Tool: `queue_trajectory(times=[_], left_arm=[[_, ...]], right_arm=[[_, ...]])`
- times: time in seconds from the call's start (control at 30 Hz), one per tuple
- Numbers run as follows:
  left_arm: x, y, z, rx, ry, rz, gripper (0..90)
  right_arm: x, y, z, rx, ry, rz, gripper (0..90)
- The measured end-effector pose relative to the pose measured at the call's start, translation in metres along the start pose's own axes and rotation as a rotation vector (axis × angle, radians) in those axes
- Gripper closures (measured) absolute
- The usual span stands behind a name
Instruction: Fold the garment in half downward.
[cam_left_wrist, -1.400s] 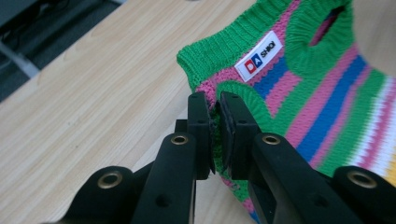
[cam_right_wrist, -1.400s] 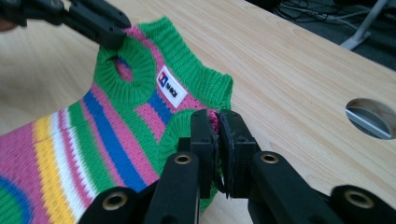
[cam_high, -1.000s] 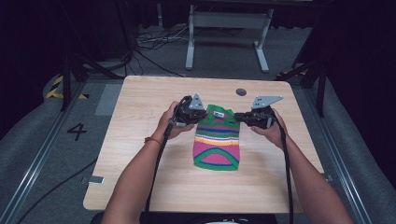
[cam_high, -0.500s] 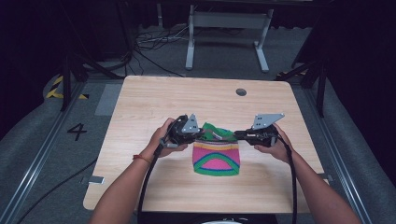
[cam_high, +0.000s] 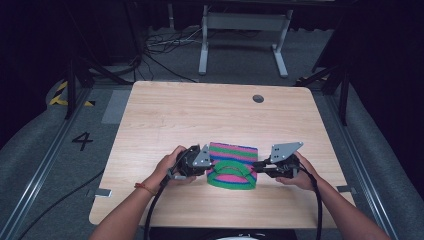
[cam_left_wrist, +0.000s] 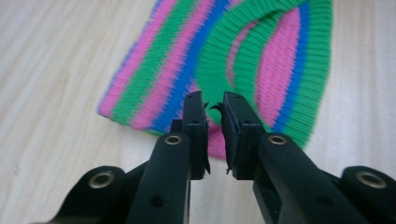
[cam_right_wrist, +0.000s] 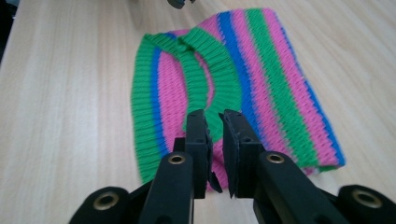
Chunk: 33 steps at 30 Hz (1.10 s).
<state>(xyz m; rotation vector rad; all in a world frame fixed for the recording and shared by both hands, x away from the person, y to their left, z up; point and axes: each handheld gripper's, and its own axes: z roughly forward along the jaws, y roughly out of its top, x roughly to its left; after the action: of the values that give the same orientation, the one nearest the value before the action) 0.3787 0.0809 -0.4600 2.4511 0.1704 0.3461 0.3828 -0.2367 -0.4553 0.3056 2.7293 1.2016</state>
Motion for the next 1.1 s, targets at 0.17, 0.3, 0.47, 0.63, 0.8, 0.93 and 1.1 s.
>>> queue_trajectory(times=[0.17, 0.3, 0.47, 0.63, 0.8, 0.93, 1.1], left_arm=[[-0.005, 0.002, -0.001, -0.007, 0.036, -0.035, 61.7], [-0.003, 0.006, 0.003, -0.023, 0.046, -0.062, 55.0], [-0.002, 0.012, 0.019, 0.011, 0.03, -0.057, 57.2], [0.001, 0.007, 0.032, 0.038, -0.013, -0.066, 63.9], [0.001, 0.007, 0.031, 0.041, 0.008, -0.049, 81.2], [-0.001, 0.014, 0.025, 0.021, 0.049, -0.037, 86.2], [-0.004, 0.023, 0.009, -0.024, 0.045, -0.032, 86.1]], right_arm=[[0.011, -0.004, -0.003, 0.003, -0.054, 0.028, 68.9], [0.014, 0.001, 0.003, -0.001, -0.079, 0.049, 66.0], [0.017, 0.009, 0.017, 0.009, -0.068, 0.052, 65.2], [0.013, 0.008, 0.036, 0.066, -0.075, 0.067, 63.4], [0.01, 0.0, 0.042, 0.071, -0.082, 0.085, 86.5], [0.014, 0.006, 0.035, 0.059, -0.097, 0.041, 88.1], [0.016, 0.015, 0.02, 0.023, -0.102, 0.032, 87.9]])
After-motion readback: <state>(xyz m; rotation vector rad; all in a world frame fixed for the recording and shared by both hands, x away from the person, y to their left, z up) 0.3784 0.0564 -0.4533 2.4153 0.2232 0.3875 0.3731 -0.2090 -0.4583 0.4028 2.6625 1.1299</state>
